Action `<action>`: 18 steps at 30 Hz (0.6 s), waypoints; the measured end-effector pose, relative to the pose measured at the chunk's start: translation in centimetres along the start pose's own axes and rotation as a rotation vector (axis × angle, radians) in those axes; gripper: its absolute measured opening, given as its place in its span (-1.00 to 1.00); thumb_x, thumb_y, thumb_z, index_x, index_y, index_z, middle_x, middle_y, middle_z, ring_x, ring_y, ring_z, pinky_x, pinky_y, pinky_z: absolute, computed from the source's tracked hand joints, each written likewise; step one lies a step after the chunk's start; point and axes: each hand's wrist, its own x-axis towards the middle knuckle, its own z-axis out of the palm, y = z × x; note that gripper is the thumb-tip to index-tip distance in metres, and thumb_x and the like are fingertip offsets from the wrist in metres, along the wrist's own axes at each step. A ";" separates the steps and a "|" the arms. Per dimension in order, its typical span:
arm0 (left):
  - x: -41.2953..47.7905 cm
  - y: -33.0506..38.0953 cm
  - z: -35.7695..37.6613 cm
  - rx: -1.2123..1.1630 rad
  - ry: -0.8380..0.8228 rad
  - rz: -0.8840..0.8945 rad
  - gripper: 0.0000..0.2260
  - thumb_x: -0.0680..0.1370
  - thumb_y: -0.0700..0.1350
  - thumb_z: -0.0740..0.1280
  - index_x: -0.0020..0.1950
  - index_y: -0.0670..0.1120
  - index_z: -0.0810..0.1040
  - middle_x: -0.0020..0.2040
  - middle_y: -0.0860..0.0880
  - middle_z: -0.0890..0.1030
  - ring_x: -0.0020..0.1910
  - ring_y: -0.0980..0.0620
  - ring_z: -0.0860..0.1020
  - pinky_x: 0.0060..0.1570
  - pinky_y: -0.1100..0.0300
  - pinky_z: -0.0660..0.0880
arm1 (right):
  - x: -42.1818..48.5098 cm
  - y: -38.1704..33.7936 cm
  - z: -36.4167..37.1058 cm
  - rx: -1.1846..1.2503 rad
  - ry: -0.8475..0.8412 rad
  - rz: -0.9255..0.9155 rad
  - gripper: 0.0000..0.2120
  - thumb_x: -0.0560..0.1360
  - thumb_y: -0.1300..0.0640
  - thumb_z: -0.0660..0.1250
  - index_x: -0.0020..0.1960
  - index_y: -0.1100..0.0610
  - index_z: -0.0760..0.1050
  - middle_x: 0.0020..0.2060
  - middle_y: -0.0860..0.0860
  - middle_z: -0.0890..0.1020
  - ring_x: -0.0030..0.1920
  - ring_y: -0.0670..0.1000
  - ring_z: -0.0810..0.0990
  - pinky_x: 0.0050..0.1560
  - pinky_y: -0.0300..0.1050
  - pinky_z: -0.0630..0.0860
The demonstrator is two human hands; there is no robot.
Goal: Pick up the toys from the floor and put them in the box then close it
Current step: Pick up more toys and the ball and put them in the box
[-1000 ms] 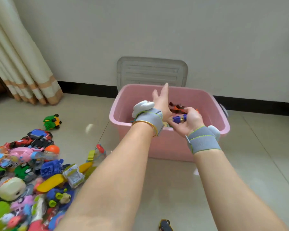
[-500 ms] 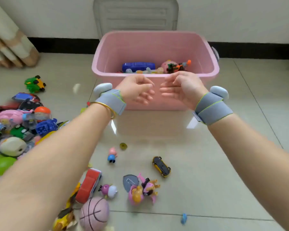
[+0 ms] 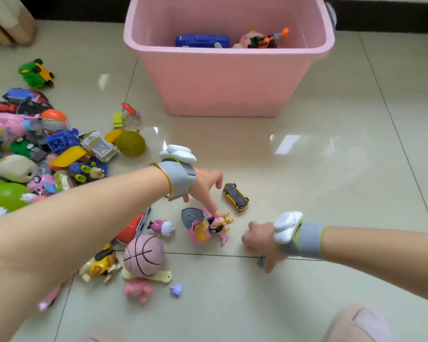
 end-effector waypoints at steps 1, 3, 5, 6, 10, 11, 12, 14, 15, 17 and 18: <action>0.2 0.3 0.4 0.030 0.005 0.004 -0.29 0.29 0.17 0.54 0.28 0.01 0.26 0.28 -0.04 0.38 0.06 -0.13 0.60 0.00 -0.05 0.63 | 0.0 -0.2 0.6 0.002 0.030 0.007 -0.53 0.43 0.02 0.40 0.26 0.07 0.32 0.21 0.09 0.34 -0.06 0.18 0.53 -0.29 -0.13 0.32; 0.3 1.0 1.0 0.103 0.030 0.008 -0.29 0.29 0.18 0.53 0.26 -0.02 0.26 0.23 -0.03 0.40 -0.12 -0.07 0.59 -0.06 0.02 0.62 | 0.3 -0.4 1.5 0.045 0.068 0.025 -0.65 0.48 0.12 0.33 0.20 0.07 0.30 0.22 0.06 0.36 -0.07 0.16 0.50 -0.36 -0.15 0.22; 0.6 1.6 1.4 0.180 0.045 0.006 -0.28 0.28 0.19 0.54 0.26 -0.05 0.27 0.18 -0.03 0.43 -0.24 0.00 0.51 -0.15 0.07 0.56 | 0.5 -0.1 2.0 0.056 0.101 0.008 -0.81 0.51 0.16 0.26 0.06 0.08 0.28 0.18 0.05 0.42 -0.12 0.13 0.45 -0.38 -0.17 0.18; 0.7 1.8 1.5 0.204 0.038 0.005 -0.27 0.27 0.19 0.54 0.25 -0.06 0.27 0.17 -0.05 0.45 -0.22 0.00 0.50 -0.16 0.09 0.54 | 0.6 0.1 2.2 0.056 0.125 -0.017 -0.86 0.52 0.16 0.24 0.00 0.07 0.27 0.16 0.05 0.42 -0.13 0.12 0.45 -0.38 -0.17 0.19; 1.4 1.9 2.3 0.275 -0.006 -0.003 -0.27 0.26 0.18 0.55 0.24 -0.08 0.27 0.12 -0.08 0.53 -0.21 -0.04 0.52 -0.24 0.14 0.51 | 1.2 1.8 1.7 0.342 0.429 -0.091 -0.88 0.47 0.18 0.24 -0.16 0.04 0.29 -0.04 0.04 0.42 -0.19 0.11 0.43 -0.25 -0.05 0.37; 1.5 1.8 2.5 0.284 -0.025 -0.008 -0.28 0.27 0.16 0.54 0.25 -0.09 0.29 0.12 -0.09 0.55 -0.18 -0.06 0.54 -0.25 0.14 0.52 | 1.2 2.1 1.3 0.495 0.548 -0.090 -0.79 0.43 0.22 0.27 -0.23 0.01 0.26 -0.13 0.00 0.40 -0.20 0.10 0.41 -0.21 -0.08 0.35; 1.5 1.9 2.6 0.276 -0.052 -0.012 -0.30 0.30 0.14 0.53 0.27 -0.12 0.31 0.14 -0.11 0.56 -0.10 -0.10 0.59 -0.22 0.10 0.56 | 1.1 2.6 0.7 0.628 0.648 -0.076 -0.70 0.40 0.27 0.29 -0.29 -0.02 0.21 -0.20 -0.02 0.38 -0.21 0.09 0.40 -0.21 -0.10 0.32; 1.4 2.0 2.6 0.221 -0.118 -0.008 -0.36 0.37 0.07 0.51 0.32 -0.15 0.36 0.20 -0.14 0.54 0.04 -0.15 0.61 -0.12 0.03 0.62 | 1.0 3.1 -0.5 0.843 0.772 -0.015 -0.62 0.36 0.37 0.26 -0.35 -0.04 0.19 -0.26 0.06 0.44 -0.24 0.15 0.49 -0.25 -0.08 0.38; 1.3 2.0 2.5 0.180 -0.130 -0.004 -0.41 0.40 0.03 0.49 0.33 -0.14 0.37 0.21 -0.13 0.51 0.04 -0.14 0.60 -0.07 0.01 0.64 | 1.0 3.3 -1.4 0.941 0.810 0.020 -0.65 0.35 0.40 0.21 -0.35 -0.01 0.20 -0.28 0.11 0.47 -0.26 0.21 0.55 -0.29 -0.04 0.45; 1.2 2.0 2.4 0.121 -0.136 0.003 -0.45 0.42 -0.03 0.48 0.34 -0.09 0.37 0.20 -0.11 0.47 -0.01 -0.09 0.55 -0.03 -0.01 0.64 | 1.7 3.6 -3.0 1.061 0.866 0.105 -0.71 0.36 0.42 0.13 -0.34 0.05 0.24 -0.31 0.15 0.49 -0.26 0.25 0.58 -0.29 0.03 0.51; 1.1 1.9 2.2 0.107 -0.131 -0.001 -0.46 0.41 -0.04 0.48 0.33 -0.08 0.38 0.20 -0.12 0.47 -0.03 -0.07 0.55 -0.04 0.00 0.64 | 2.2 3.8 -3.7 1.064 0.871 0.156 -0.74 0.38 0.41 0.12 -0.31 0.06 0.25 -0.29 0.13 0.48 -0.23 0.24 0.54 -0.24 0.04 0.48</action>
